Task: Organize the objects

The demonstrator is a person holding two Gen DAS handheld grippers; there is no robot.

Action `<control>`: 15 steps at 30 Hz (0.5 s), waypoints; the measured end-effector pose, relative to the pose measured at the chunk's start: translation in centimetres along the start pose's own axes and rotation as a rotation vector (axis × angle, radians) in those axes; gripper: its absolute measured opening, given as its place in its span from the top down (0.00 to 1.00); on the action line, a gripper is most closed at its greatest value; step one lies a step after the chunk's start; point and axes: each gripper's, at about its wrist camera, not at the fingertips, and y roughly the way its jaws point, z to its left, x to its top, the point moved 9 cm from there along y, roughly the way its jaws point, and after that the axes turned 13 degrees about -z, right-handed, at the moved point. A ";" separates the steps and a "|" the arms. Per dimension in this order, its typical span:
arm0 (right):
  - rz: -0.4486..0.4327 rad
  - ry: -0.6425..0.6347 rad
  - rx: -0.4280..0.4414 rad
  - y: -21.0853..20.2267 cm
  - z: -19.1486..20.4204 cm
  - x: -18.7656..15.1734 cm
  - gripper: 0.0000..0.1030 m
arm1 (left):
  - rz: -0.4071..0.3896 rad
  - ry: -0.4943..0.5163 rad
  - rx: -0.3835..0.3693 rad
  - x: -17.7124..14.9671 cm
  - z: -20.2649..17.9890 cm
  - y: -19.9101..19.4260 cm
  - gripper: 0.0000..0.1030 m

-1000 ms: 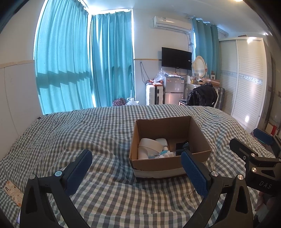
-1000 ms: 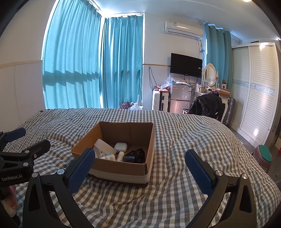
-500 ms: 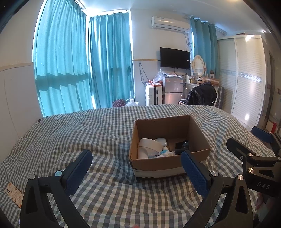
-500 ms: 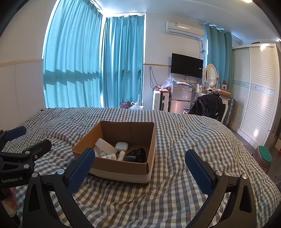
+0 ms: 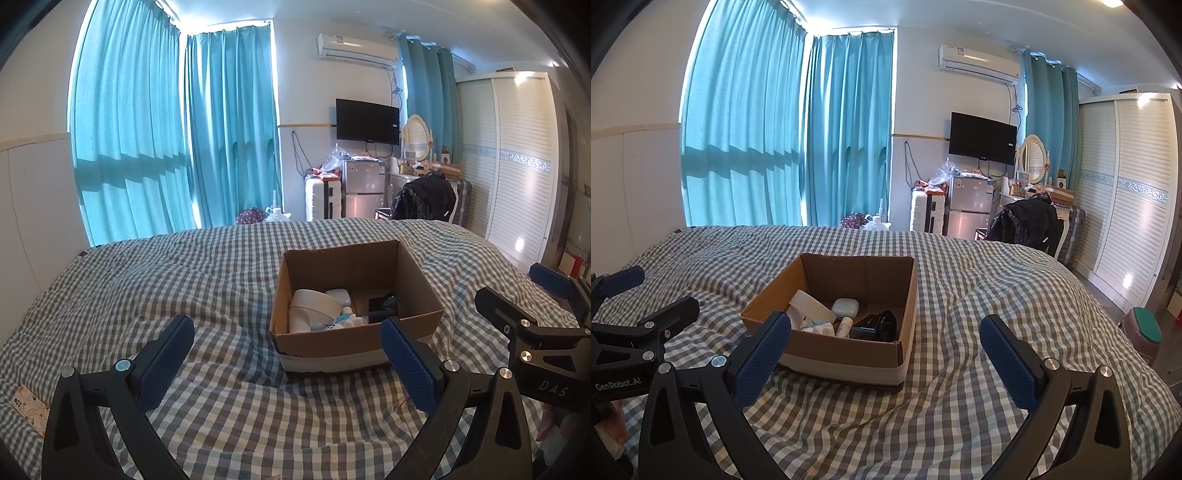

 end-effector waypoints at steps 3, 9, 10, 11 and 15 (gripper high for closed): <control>0.003 -0.002 0.002 0.0 0.0 0.0 0.00 | 0.000 -0.001 0.000 0.0 0.0 0.0 0.00; 0.005 -0.003 0.003 0.1 0.0 0.0 0.00 | 0.001 -0.009 0.003 0.0 0.2 0.0 0.00; 0.005 -0.004 0.002 0.2 0.0 0.0 0.00 | 0.002 -0.010 0.003 0.0 0.2 0.0 0.00; 0.004 -0.005 0.001 0.2 0.0 0.0 0.00 | 0.003 -0.009 0.002 0.0 0.2 0.0 0.00; 0.007 -0.007 0.004 0.2 0.1 -0.1 0.00 | 0.005 -0.012 0.003 -0.1 0.3 0.0 0.00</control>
